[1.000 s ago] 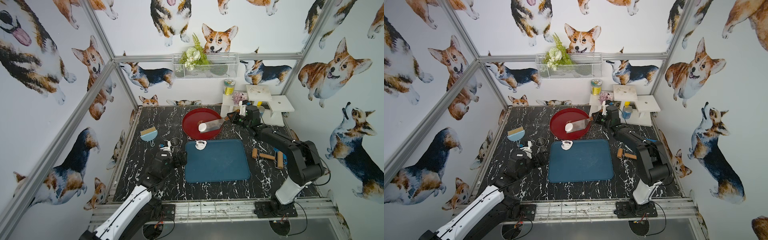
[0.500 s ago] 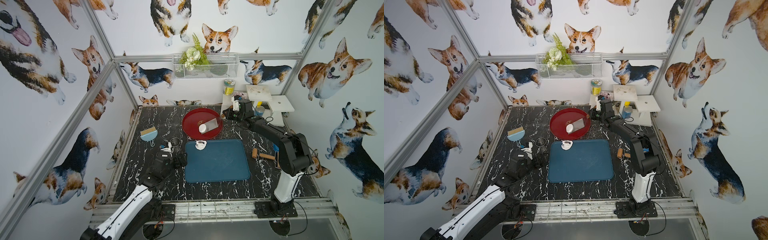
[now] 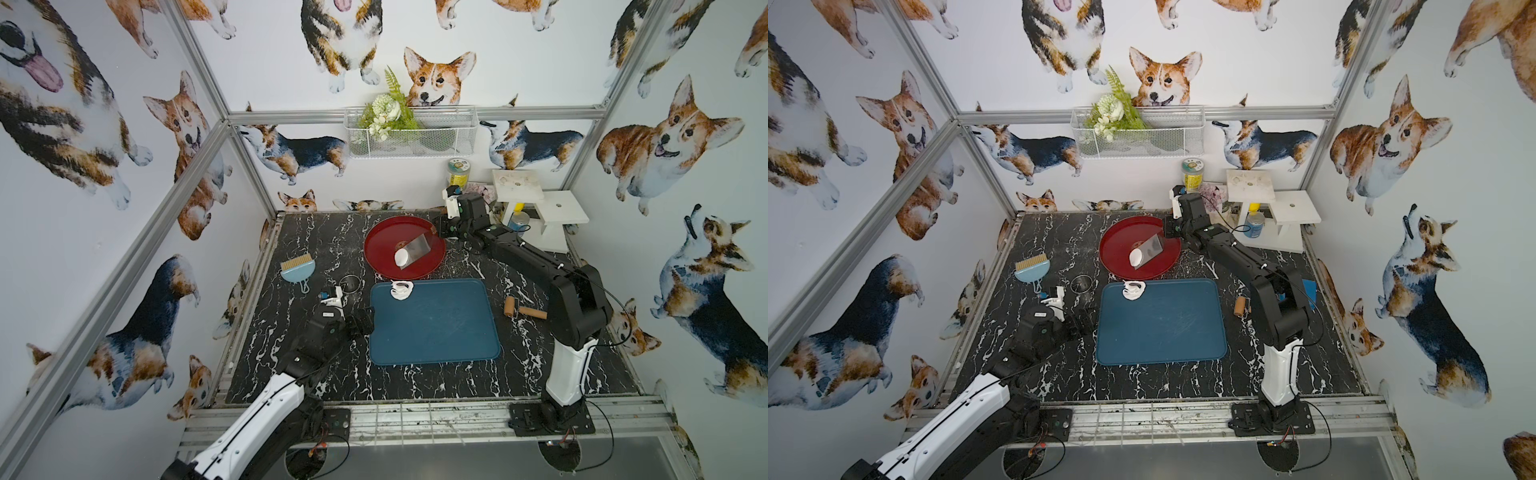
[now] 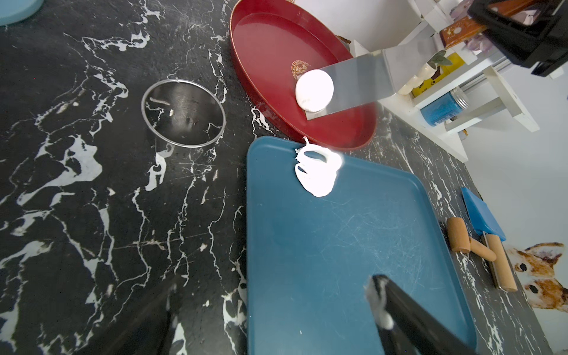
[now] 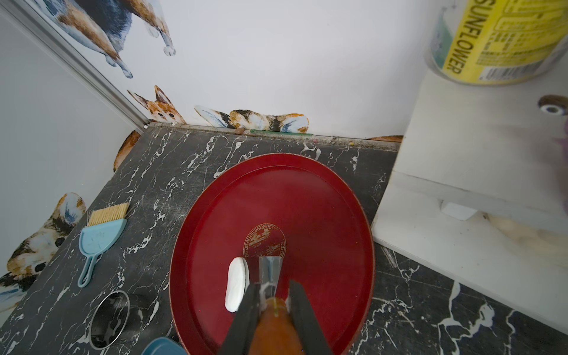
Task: Roll out the dumpling wrappers from the dough
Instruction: Place the dumpling wrapper on the plate.
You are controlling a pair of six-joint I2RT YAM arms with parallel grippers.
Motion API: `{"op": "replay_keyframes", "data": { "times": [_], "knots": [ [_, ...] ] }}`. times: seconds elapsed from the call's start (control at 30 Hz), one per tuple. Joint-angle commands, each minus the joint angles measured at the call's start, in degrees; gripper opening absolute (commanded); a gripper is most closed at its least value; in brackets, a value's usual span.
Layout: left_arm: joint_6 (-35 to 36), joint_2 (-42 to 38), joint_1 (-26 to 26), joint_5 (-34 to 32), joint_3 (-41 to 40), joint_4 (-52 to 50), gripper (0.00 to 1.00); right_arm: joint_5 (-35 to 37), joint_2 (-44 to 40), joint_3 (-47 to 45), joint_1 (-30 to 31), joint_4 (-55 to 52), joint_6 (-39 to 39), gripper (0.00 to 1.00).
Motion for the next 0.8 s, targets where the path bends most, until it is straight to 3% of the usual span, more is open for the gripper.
{"op": "replay_keyframes", "data": {
  "times": [0.0,0.77],
  "knots": [
    [-0.46,-0.69,0.14,-0.1,-0.5,0.98,1.0,4.2,0.5,1.7,0.7,-2.31,-3.92,0.0],
    [-0.96,0.07,0.2,0.32,-1.01,1.93,1.0,11.49,1.55,5.94,3.06,-7.1,-12.04,0.0]
  ]
}}
